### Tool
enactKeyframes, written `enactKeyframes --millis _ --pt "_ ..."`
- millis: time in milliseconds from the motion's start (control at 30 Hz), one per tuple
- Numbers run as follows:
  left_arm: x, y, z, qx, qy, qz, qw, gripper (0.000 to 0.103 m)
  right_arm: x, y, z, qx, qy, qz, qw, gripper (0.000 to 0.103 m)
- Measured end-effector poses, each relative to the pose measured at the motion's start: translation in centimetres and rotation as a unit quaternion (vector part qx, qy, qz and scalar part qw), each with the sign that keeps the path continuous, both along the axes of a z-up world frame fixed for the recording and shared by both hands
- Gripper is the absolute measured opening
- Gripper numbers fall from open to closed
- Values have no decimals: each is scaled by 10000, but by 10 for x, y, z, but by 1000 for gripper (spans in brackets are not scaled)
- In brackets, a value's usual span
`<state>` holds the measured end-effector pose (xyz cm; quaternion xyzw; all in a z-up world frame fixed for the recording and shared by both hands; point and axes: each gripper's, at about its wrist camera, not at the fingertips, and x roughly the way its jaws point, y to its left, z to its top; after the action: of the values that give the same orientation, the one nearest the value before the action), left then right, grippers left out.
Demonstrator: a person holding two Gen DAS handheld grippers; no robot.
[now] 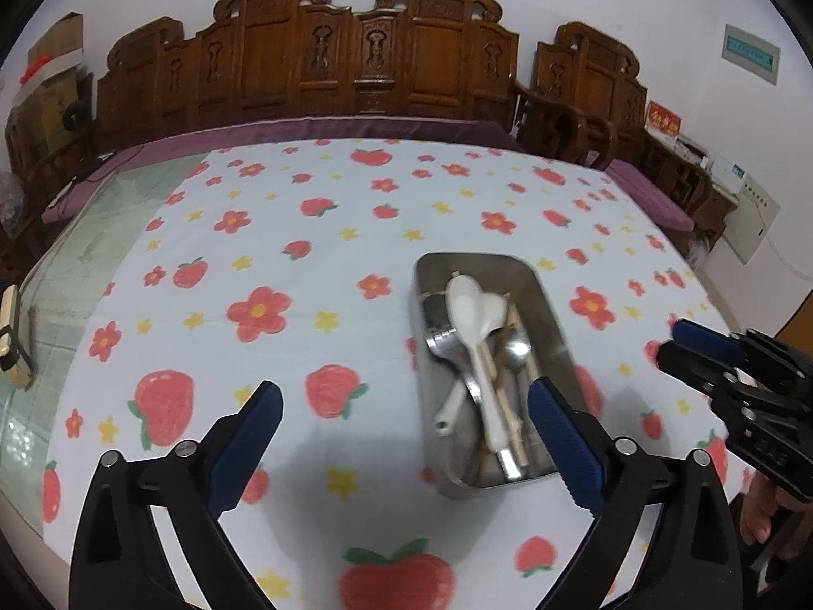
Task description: Organize utensils
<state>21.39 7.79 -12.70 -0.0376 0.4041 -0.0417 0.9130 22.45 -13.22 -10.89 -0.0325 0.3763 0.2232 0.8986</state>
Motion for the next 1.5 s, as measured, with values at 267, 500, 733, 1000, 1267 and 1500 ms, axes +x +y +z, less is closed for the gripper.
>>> enactKeyframes --millis 267,500,733,1000,1267,1500 --pt "-22 -35 21 -60 -179 -84 9998 95 -40 -50 29 1 -379 -545 9978 77" --pt "-59 -65 51 321 -533 -171 9979 95 -79 -82 60 104 -857 -887 9923 100" --pt "-102 -83 87 288 -959 -170 9948 95 -120 -91 96 174 -1395 -983 9852 100" --pt "-143 -89 118 208 -1429 -89 9895 95 -164 -100 123 361 -1851 -1029 9767 100" --pt "-158 -93 122 320 -1556 58 9873 95 -173 -102 126 444 -1880 -1034 9757 100" --pt "-164 -98 124 353 -1714 32 9846 95 -175 -102 126 467 -1877 -1047 9755 100"
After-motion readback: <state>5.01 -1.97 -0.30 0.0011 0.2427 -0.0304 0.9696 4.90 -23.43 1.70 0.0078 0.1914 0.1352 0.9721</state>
